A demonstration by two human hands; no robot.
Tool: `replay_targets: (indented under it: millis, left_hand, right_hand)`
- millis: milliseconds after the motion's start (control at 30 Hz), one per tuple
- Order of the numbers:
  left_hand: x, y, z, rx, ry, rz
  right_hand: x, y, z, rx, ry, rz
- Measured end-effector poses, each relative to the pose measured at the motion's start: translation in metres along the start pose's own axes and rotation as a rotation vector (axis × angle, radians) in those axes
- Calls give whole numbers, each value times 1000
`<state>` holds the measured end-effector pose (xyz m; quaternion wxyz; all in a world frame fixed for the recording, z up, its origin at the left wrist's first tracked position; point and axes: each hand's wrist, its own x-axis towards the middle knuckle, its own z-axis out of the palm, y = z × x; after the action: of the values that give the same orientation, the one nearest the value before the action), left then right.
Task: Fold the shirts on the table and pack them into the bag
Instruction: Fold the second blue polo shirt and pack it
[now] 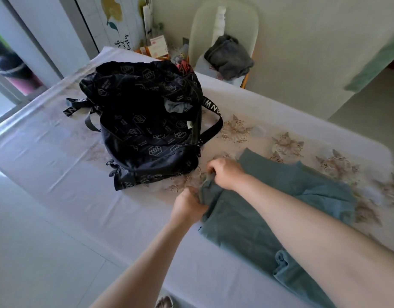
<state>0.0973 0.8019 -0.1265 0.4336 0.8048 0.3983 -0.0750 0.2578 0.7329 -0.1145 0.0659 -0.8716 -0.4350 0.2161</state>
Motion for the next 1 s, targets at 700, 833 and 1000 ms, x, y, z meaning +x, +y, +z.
replay_targets:
  millis: [700, 833, 1000]
  left_hand:
    - [-29, 8, 35, 375, -199, 420]
    - [-24, -7, 31, 154, 93, 456]
    - [-30, -13, 25, 342, -232, 489]
  right_hand:
    - [-64, 69, 16, -362, 82, -218]
    - [-54, 74, 14, -411, 35, -219]
    - [-49, 73, 8, -549, 39, -247]
